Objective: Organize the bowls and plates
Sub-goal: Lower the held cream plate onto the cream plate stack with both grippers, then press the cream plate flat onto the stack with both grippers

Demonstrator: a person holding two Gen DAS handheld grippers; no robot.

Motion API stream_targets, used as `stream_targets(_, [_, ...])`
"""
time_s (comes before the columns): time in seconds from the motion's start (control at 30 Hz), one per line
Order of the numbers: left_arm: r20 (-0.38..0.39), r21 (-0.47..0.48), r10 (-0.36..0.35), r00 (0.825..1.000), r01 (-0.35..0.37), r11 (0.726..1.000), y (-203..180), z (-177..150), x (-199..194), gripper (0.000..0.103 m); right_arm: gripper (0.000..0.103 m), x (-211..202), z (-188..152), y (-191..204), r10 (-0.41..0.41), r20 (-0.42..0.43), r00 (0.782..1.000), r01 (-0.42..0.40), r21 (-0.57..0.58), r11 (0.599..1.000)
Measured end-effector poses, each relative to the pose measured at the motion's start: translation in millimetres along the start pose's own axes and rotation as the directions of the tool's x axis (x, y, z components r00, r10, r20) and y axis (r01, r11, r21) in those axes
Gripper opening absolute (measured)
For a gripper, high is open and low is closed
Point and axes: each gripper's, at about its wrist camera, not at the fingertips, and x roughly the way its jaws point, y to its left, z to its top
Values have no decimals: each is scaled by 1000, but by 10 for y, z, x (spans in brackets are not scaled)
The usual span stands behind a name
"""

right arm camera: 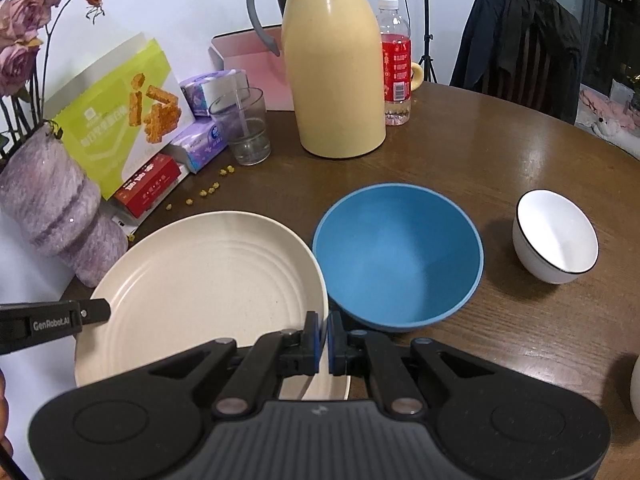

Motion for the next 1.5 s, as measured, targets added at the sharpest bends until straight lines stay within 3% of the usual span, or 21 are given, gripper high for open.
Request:
stream_targets(1.0, [-15, 27, -35, 999, 36, 999, 104, -117, 315, 9, 5, 238, -267, 145, -47, 16, 999, 47, -15, 999])
stream_targets(1.5, [-9, 87, -47, 999, 48, 995, -3, -172, 467, 9, 6, 361, -383, 87, -80, -6, 997, 79, -13, 997])
